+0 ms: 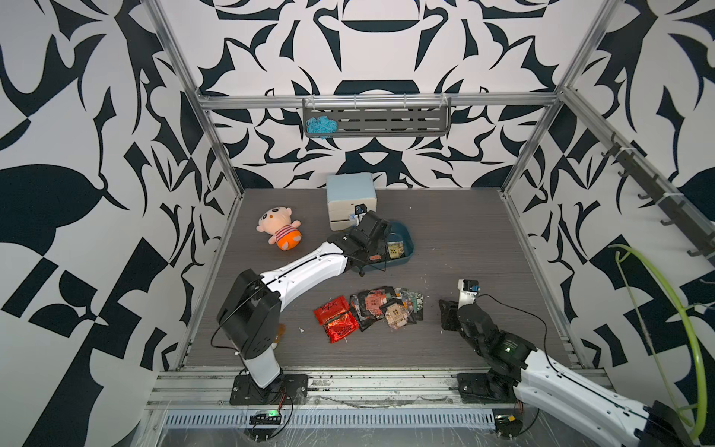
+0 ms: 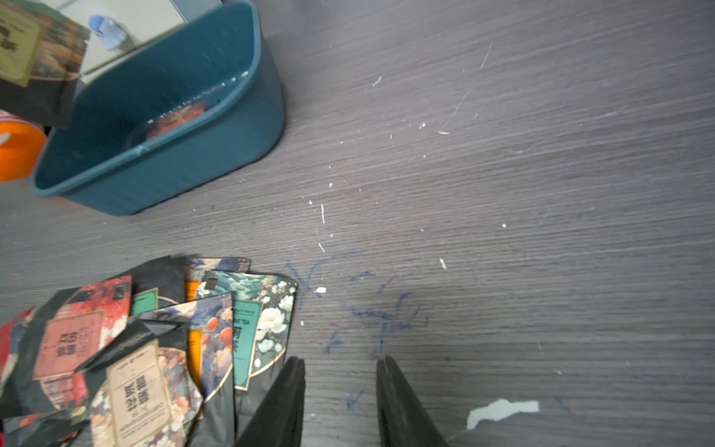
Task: Put the tea bags into the storage box
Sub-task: Place the tea bag in the storage box.
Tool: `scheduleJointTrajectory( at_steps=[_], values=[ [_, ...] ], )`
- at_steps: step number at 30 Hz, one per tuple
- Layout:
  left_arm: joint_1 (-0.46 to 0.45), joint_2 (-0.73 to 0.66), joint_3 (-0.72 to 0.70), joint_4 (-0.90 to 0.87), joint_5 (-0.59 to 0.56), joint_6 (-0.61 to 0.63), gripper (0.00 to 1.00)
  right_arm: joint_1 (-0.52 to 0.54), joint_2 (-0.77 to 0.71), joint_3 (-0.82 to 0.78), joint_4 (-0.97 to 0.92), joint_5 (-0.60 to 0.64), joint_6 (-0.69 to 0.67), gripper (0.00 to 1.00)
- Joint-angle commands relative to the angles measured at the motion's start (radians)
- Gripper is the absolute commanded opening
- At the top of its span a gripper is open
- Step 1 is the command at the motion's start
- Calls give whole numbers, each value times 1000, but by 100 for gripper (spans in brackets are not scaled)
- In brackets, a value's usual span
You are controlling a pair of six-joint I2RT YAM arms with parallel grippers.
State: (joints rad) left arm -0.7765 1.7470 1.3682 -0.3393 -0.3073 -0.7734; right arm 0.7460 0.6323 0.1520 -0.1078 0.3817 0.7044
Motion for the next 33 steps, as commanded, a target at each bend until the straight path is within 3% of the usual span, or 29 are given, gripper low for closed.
scheduleJointTrajectory(
  at_steps=[1, 11, 18, 21, 26, 30, 33],
  values=[
    [3, 71, 68, -42, 37, 40, 0, 4, 29, 37, 52, 12, -10, 35],
    [45, 205, 158, -86, 67, 62, 0, 4, 75, 43, 84, -3, -22, 35],
    [63, 204, 117, -116, 41, 53, 1, 4, 74, 43, 84, -8, -27, 35],
    [72, 173, 85, -126, 26, 45, 18, 4, 71, 43, 82, -8, -28, 35],
    [73, 72, 28, -172, -49, 35, 37, 4, 64, 43, 76, -12, -30, 35],
    [74, -59, -67, -180, -93, 6, 49, 4, 54, 43, 69, -14, -30, 35],
    [73, -169, -159, -167, -66, -31, 52, 4, 45, 41, 64, -18, -30, 35]
  ],
)
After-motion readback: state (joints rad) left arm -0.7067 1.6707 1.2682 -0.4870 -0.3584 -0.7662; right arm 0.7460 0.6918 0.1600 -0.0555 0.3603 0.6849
